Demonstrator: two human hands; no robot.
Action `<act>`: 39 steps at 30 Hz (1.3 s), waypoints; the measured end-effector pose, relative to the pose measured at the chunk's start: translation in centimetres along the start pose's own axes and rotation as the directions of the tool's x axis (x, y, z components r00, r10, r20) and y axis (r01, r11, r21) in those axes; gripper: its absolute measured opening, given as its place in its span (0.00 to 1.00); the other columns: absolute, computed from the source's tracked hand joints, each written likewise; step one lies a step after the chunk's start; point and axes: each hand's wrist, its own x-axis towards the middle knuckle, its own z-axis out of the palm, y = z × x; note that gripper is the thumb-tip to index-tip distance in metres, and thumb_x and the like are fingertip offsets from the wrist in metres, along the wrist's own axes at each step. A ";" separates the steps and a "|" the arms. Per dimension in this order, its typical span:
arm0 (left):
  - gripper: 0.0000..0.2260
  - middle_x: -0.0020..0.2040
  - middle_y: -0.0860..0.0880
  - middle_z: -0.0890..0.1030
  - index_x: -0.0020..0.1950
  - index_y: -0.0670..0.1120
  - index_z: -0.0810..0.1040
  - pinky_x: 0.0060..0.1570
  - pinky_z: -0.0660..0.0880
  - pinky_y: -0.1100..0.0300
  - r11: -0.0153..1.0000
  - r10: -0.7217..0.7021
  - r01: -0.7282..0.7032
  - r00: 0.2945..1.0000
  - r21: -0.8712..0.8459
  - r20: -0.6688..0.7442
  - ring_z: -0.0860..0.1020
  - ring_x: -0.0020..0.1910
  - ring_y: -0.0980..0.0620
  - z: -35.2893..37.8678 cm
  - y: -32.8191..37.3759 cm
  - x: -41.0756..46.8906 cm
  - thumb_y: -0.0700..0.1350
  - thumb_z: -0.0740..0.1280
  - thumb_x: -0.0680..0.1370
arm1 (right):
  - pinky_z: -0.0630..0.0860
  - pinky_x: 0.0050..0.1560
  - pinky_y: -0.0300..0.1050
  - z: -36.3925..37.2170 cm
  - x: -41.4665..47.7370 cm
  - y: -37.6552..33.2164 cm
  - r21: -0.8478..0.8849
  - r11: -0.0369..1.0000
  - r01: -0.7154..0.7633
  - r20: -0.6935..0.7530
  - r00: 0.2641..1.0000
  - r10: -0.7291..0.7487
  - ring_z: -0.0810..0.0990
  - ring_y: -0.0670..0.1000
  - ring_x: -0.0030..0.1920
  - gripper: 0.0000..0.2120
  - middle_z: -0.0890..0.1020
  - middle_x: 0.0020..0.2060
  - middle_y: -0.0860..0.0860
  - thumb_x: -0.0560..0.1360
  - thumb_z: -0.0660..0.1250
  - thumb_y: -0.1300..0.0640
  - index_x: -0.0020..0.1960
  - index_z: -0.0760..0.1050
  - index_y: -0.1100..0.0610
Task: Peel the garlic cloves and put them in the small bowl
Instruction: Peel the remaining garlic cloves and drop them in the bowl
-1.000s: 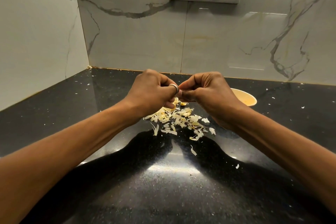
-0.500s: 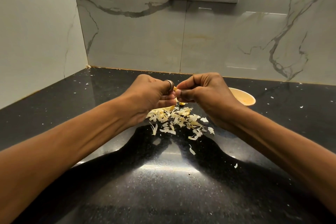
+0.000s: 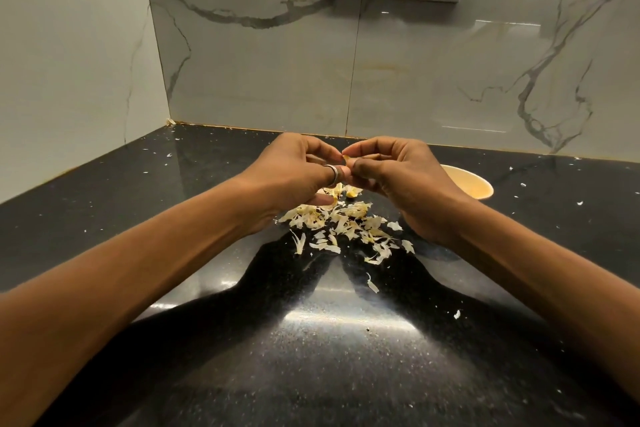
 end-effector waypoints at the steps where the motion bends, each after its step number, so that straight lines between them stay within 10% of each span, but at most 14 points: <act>1: 0.10 0.51 0.44 0.82 0.57 0.42 0.80 0.37 0.81 0.63 1.000 0.007 -0.007 1.000 0.011 -0.005 0.83 0.50 0.51 0.0 -0.1 0.1 0.40 0.73 0.77 | 0.83 0.54 0.44 0.1 0.0 0.1 -0.015 1.000 0.010 0.001 1.000 -0.010 0.85 0.55 0.52 0.09 0.84 0.50 0.60 0.78 0.66 0.69 0.55 0.80 0.61; 13: 0.05 0.44 0.46 0.86 0.53 0.44 0.86 0.42 0.83 0.59 0.966 0.105 -0.102 0.994 0.237 -0.002 0.85 0.42 0.53 -0.2 -1.0 0.6 0.40 0.72 0.78 | 0.85 0.47 0.50 0.7 0.3 0.7 -0.433 0.872 0.230 -0.010 0.966 -0.260 0.87 0.49 0.42 0.04 0.86 0.41 0.53 0.78 0.70 0.63 0.51 0.83 0.57; 20: 0.07 0.38 0.53 0.84 0.54 0.49 0.87 0.33 0.68 0.68 0.581 0.443 -0.349 0.893 0.735 0.073 0.77 0.33 0.57 -0.7 -0.5 0.2 0.47 0.70 0.80 | 0.79 0.39 0.51 0.7 -0.1 0.7 -0.751 0.484 0.449 0.198 0.852 -0.484 0.80 0.49 0.34 0.08 0.84 0.35 0.51 0.79 0.68 0.58 0.48 0.85 0.57; 31: 0.08 0.43 0.45 0.84 0.53 0.47 0.86 0.47 0.78 0.47 0.410 0.468 -0.392 0.865 0.824 0.179 0.80 0.42 0.44 -0.4 -0.6 -0.1 0.42 0.67 0.79 | 0.76 0.35 0.52 0.4 -0.4 -0.1 -0.843 0.104 0.527 0.449 0.797 -0.403 0.74 0.54 0.31 0.16 0.77 0.33 0.53 0.80 0.59 0.52 0.42 0.80 0.59; 39: 0.09 0.41 0.45 0.84 0.50 0.46 0.86 0.40 0.74 0.55 0.391 0.483 -0.408 0.854 0.825 0.193 0.75 0.37 0.49 -0.3 -0.4 -0.5 0.41 0.66 0.79 | 0.77 0.39 0.50 0.6 -0.7 -0.5 -0.822 0.002 0.570 0.539 0.778 -0.323 0.77 0.56 0.35 0.12 0.78 0.38 0.54 0.81 0.58 0.56 0.51 0.80 0.59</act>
